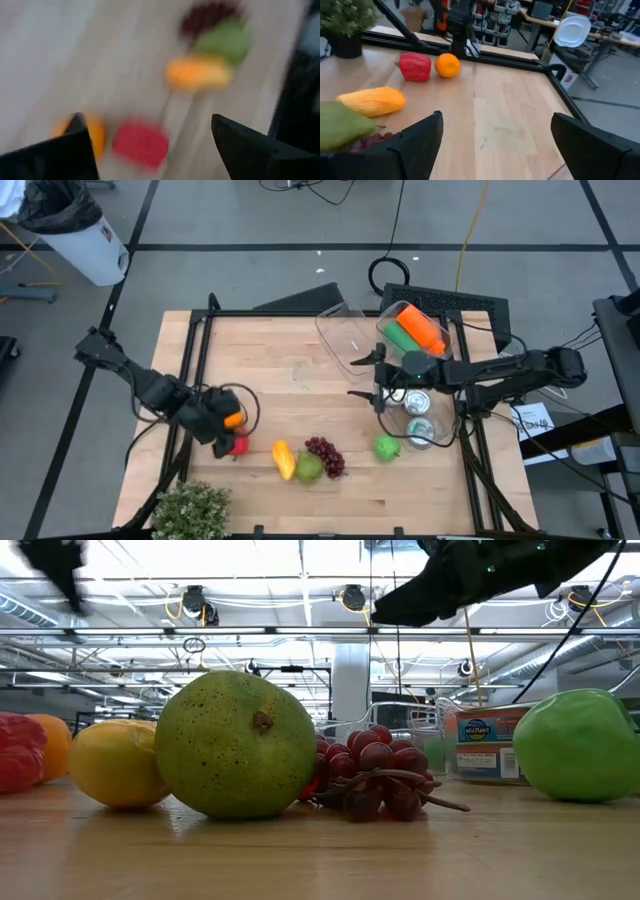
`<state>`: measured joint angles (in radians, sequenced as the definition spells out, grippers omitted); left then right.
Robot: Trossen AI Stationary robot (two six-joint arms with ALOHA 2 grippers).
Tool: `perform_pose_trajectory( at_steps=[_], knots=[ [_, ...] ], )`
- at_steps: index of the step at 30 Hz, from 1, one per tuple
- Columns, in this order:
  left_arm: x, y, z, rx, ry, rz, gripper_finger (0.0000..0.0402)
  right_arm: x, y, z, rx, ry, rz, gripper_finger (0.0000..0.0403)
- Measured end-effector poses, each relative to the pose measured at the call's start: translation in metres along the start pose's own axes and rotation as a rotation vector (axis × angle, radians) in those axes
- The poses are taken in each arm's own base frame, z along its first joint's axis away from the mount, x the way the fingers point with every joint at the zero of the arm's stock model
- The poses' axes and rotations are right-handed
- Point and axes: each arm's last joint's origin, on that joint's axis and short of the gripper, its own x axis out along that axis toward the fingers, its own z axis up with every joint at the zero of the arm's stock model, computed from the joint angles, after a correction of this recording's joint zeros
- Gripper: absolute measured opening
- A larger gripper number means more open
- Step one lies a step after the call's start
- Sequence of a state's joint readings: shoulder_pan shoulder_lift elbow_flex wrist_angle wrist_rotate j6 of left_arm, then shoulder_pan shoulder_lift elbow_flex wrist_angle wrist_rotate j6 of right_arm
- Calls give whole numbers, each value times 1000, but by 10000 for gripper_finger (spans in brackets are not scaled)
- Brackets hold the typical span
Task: Pick & Place Food Item
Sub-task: Move the produce to the center of the table
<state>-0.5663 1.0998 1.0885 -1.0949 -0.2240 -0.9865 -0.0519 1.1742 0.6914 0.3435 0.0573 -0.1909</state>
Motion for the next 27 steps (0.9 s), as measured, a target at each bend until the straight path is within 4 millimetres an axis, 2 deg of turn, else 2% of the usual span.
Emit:
perform_pose_trajectory(
  at_steps=[3, 6, 9, 14, 21, 24, 27],
  knots=[
    [10, 10, -13, -148, 178, 217, 250, 1, 0, -1, -8, 12, -22, 350],
    [19, 21, -25, -296, 262, 482, 250, 1, 0, -1, -7, 15, -21, 350],
    [37, 26, -36, -388, 328, 619, 250, 1, 0, -2, -7, 22, -19, 350],
    [79, 39, -48, -444, 361, 715, 250, 1, 0, -2, -15, 22, -19, 350],
    [124, 62, -51, -535, 361, 836, 250, 1, 0, 0, -43, 4, -22, 350],
    [141, 65, -43, -431, 282, 786, 250, 1, 0, 1, -54, -4, -24, 350],
    [153, 60, -29, -283, 123, 692, 250, 1, -1, 1, -59, -13, -26, 350]
  ],
)
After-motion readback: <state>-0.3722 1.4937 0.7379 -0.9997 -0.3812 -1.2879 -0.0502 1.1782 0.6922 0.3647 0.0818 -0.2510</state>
